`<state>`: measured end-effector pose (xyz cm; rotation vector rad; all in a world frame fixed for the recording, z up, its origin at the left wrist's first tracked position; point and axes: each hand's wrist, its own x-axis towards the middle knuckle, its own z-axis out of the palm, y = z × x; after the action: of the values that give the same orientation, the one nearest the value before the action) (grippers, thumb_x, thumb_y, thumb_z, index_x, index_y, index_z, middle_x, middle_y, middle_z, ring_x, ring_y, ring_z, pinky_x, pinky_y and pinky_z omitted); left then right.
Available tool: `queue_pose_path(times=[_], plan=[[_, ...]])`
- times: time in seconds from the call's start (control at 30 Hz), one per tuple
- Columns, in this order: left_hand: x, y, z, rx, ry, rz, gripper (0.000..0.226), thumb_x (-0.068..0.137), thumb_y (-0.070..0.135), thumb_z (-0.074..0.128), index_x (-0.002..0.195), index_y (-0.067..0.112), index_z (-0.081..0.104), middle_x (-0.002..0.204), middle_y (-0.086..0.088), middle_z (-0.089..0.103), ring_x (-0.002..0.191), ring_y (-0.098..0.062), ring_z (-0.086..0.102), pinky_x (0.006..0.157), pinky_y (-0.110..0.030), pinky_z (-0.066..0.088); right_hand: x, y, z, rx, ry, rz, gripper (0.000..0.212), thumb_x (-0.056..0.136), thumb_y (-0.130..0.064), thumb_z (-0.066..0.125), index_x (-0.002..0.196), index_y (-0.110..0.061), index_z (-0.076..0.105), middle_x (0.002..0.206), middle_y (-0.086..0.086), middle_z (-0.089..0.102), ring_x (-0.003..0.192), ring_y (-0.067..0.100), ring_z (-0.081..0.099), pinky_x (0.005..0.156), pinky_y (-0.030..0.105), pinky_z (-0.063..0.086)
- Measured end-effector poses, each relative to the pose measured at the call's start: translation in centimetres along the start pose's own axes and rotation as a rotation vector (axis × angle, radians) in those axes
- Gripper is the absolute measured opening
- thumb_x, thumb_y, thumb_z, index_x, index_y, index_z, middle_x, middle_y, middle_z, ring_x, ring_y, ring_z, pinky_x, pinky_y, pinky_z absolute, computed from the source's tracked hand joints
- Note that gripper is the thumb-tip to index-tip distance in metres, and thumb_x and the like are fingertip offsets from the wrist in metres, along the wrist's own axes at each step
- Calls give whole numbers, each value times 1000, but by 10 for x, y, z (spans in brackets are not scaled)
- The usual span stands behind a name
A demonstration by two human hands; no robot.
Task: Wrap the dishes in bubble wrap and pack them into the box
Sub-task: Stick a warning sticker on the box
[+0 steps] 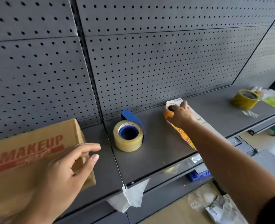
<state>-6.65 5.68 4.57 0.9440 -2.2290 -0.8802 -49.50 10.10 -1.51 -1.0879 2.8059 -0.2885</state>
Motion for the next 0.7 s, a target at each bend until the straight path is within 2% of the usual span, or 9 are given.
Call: queue_pose_path(times=[0.07, 0.1, 0.17, 0.3, 0.43, 0.53, 0.6, 0.7], plan=[[-1, -2, -2, -47, -5, -8, 21, 89, 38, 64, 106, 47, 72, 109, 29, 71, 98, 13, 64, 73, -7, 48, 6, -2, 2, -42, 11, 14, 42, 86, -36, 68, 127, -26, 62, 128, 12, 35, 103, 40, 55, 95, 43, 50], [-2, -3, -5, -69, -8, -16, 22, 88, 40, 63, 108, 47, 71, 111, 28, 71, 104, 9, 64, 83, -14, 50, 8, -2, 4, -46, 18, 9, 40, 87, -31, 69, 126, -25, 64, 129, 13, 35, 103, 40, 54, 95, 44, 50], [-4, -6, -9, -99, -14, -31, 23, 89, 42, 62, 110, 46, 71, 114, 28, 70, 111, 4, 64, 91, -23, 50, 9, -1, 7, -42, 42, -14, 41, 87, -27, 73, 126, -21, 65, 131, 16, 36, 105, 40, 53, 94, 43, 50], [-8, -8, -17, -142, -22, -65, 24, 90, 45, 59, 112, 46, 70, 116, 29, 69, 115, 5, 61, 94, -24, 49, -8, -8, -9, 71, 114, -94, 30, 92, -31, 71, 117, -15, 70, 128, 17, 39, 87, 33, 50, 81, 32, 44], [-10, -11, -22, -163, -27, -69, 22, 92, 44, 59, 111, 43, 71, 117, 28, 69, 116, 4, 61, 91, -28, 52, -51, -28, -41, 178, 168, -232, 21, 88, -40, 73, 95, -20, 72, 120, 6, 44, 96, 32, 59, 88, 35, 50], [-14, -12, -26, -165, -19, -50, 21, 93, 42, 59, 110, 40, 71, 114, 26, 70, 114, 1, 63, 92, -24, 52, -98, -58, -64, 182, 151, -349, 24, 86, -43, 74, 101, -23, 75, 125, 5, 47, 102, 27, 59, 88, 27, 41], [-16, -14, -28, -159, -10, -40, 20, 94, 41, 59, 109, 39, 72, 112, 24, 71, 114, -2, 63, 90, -21, 51, -134, -84, -72, 232, 105, -432, 26, 84, -47, 74, 101, -27, 76, 125, 1, 47, 90, 20, 60, 82, 20, 37], [-19, -17, -32, -126, -29, -19, 22, 95, 43, 58, 112, 39, 71, 112, 24, 71, 114, -3, 64, 91, -26, 53, -174, -117, -62, 224, 5, -522, 26, 82, -55, 68, 101, -37, 72, 120, -5, 41, 81, 15, 59, 80, 26, 45]])
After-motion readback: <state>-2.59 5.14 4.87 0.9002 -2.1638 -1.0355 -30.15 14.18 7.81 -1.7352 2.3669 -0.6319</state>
